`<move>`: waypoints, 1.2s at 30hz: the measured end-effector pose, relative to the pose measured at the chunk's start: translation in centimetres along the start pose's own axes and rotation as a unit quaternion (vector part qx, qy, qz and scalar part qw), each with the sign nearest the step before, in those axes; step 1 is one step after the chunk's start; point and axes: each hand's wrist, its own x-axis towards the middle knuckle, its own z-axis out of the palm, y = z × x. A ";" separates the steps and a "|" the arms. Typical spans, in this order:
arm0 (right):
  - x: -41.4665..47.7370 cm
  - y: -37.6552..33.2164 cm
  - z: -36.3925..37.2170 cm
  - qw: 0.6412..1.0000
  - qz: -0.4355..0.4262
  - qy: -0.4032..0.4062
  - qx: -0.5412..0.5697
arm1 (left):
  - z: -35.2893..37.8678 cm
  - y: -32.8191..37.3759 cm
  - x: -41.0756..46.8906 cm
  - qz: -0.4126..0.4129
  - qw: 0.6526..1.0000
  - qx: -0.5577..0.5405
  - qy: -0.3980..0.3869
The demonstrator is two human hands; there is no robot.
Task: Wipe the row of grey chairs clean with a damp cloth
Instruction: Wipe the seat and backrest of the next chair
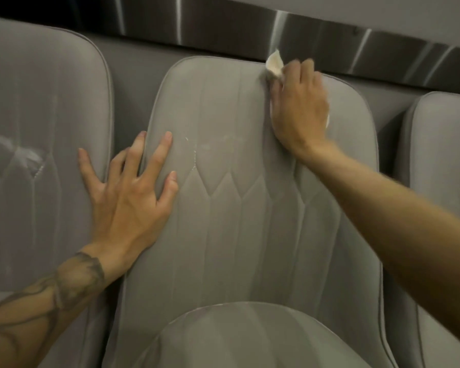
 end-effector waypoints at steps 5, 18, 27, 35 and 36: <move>-16.4 0.0 -2.0 0.961 -0.259 -0.068 0.071 | 0.4 -0.2 0.0 -0.002 1.000 0.002 0.005; -18.6 -1.0 -1.2 0.969 -0.233 -0.045 0.072 | 0.8 -0.2 0.0 -0.002 1.000 0.007 0.022; -15.2 0.3 -0.9 0.980 -0.188 -0.024 0.052 | 0.4 0.2 0.0 -0.009 1.000 0.000 0.015; -27.2 -1.1 -2.2 0.891 -0.422 -0.132 0.103 | 0.1 0.2 0.0 -0.004 1.000 0.002 0.011; -28.1 -0.8 -2.6 0.861 -0.474 -0.157 0.099 | 0.1 0.2 0.0 -0.005 1.000 0.000 0.009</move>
